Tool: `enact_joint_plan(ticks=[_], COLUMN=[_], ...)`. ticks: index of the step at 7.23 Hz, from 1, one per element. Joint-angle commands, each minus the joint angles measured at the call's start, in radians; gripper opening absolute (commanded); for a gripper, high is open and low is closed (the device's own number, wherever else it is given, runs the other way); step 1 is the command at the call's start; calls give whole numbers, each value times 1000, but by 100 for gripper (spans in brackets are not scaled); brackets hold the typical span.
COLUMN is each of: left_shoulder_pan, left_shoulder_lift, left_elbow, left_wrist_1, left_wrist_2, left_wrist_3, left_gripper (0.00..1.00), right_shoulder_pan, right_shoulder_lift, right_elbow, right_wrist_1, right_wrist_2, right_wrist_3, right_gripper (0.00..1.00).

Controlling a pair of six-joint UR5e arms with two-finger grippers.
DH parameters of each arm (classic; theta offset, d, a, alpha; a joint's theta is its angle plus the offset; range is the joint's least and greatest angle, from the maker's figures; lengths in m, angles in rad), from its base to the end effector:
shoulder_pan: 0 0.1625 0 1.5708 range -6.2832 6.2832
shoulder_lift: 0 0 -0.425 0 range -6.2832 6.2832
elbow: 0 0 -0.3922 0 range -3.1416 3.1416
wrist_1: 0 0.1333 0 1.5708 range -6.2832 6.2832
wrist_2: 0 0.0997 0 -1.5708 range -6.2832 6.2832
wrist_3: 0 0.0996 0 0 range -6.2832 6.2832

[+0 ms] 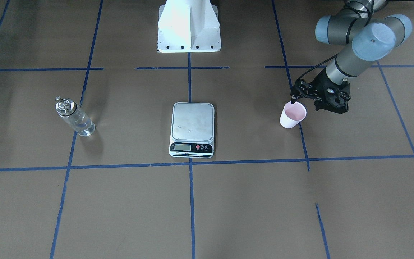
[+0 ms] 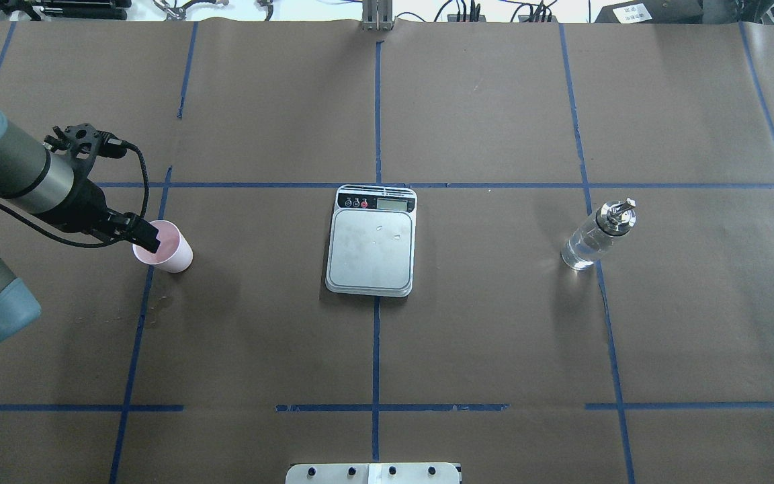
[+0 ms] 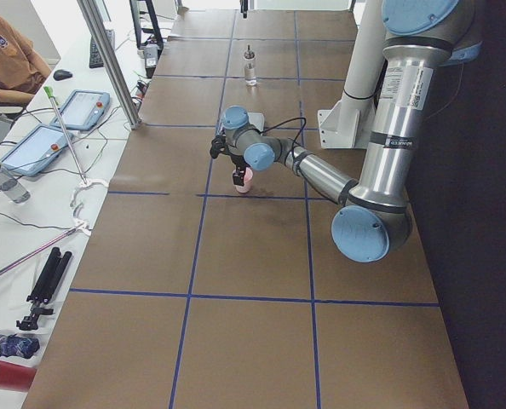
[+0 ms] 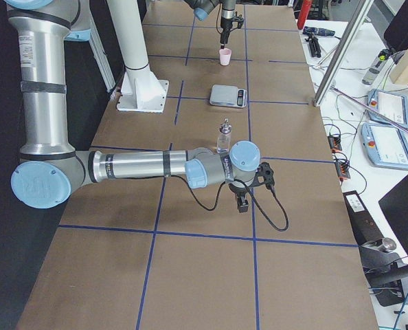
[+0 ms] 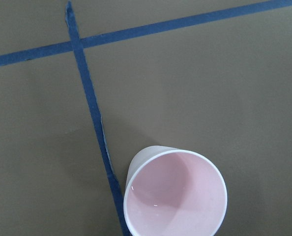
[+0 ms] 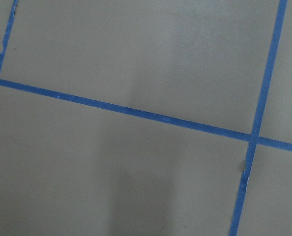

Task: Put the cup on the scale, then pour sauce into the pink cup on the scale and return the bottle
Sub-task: 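Close the left gripper around the pink paper cup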

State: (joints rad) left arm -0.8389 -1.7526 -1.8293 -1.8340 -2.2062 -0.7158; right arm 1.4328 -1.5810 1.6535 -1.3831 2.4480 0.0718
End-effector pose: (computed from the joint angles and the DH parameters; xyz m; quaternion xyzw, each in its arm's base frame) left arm 0.3187 -0.4658 0.4100 0.0510 0.4365 0.1148 0.8909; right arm -0.0125 -0.5026 0.5949 0.0727 -0.4311 -0.0848 0.8954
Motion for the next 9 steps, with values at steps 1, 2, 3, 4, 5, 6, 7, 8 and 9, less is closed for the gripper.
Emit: enact_joint_plan(ticks=[1, 2, 3, 4, 5, 6, 7, 8, 9], left_shoulder_pan=[1, 3, 3, 4, 6, 14, 20, 30, 35], left_shoulder_lift=[-5, -5, -8, -15, -36, -39, -41, -42, -42], left_elbow=[22, 28, 36, 56, 74, 80, 90, 97, 96], left_wrist_1=[-2, -4, -5, -7, -5, -5, -7, -7, -7], left_wrist_2=[29, 29, 29, 29, 29, 29, 29, 29, 29], left_wrist_3=[3, 3, 3, 1, -2, -2, -4, -4, -4], left_gripper=[85, 82, 77, 73, 71, 71, 70, 61, 53], right_shoulder_pan=[0, 0, 0, 0, 0, 0, 0, 0, 0], right_shoulder_lift=[1, 1, 1, -2, -2, -2, -2, -2, -2], right_elbow=[3, -1, 0, 2, 2, 3, 3, 2, 3], right_wrist_1=[-1, -1, -1, -1, -1, 1, 1, 1, -1], right_wrist_2=[3, 2, 3, 5, 5, 5, 5, 5, 5], right_wrist_3=[-1, -1, -1, -1, -1, -1, -1, -1, -1], right_gripper=[100, 100, 100, 100, 100, 100, 100, 100, 100])
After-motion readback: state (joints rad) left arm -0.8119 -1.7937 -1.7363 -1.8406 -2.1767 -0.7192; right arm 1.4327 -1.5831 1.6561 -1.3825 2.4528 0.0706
